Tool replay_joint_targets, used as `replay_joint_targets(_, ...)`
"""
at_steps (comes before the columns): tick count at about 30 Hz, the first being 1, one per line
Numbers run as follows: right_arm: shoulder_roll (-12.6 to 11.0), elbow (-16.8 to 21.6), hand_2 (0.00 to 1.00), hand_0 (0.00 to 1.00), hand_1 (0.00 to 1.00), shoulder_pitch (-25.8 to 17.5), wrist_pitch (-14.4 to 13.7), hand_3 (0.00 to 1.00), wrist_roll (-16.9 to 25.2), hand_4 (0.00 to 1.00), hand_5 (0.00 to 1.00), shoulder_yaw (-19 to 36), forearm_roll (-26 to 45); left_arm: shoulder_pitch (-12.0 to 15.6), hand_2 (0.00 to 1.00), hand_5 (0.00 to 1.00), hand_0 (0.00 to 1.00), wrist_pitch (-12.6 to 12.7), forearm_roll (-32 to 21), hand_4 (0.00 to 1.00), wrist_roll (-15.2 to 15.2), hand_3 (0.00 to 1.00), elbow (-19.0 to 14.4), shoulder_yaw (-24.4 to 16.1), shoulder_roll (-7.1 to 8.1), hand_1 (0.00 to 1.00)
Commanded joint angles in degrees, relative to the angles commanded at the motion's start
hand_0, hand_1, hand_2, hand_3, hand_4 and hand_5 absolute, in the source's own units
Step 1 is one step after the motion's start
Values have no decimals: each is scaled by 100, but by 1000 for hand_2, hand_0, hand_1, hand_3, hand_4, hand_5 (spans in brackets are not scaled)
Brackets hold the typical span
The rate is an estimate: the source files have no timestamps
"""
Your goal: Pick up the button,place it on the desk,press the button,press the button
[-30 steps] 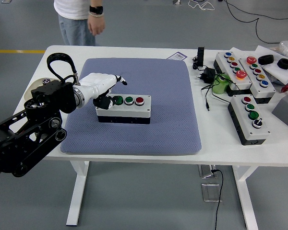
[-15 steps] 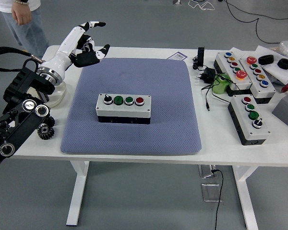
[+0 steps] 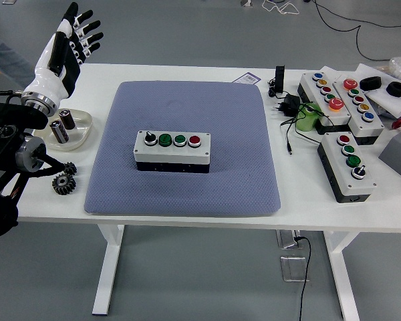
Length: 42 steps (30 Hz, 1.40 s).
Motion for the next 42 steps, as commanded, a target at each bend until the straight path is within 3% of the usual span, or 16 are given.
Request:
replay_joint_targets(6,18,-17,744,730,696,9,-6,690,-7,446,295,-109,92,90,945,998,939,-65,-1415,751,64,906,57,-10,-11,921)
replay_joint_targets(8,23,-23,744,730,696,17,-8,690,-10,446,295,-152,144,112,945,998,939,-61,-1536,751,75,906,81,-30,-10,921)
replay_joint_targets(35,61,-109,744,728,694,178,-57,687,24,441,303,-313,358,237,935,998,943,37,-1119,740,88,893,19,-245,21,923)
replay_joint_targets(42,60,-105,744,727,693,226,-58,688,29,442,301,-238,293,231,935,998,943,241,-1126,739,-35,918,2,-257,26,922)
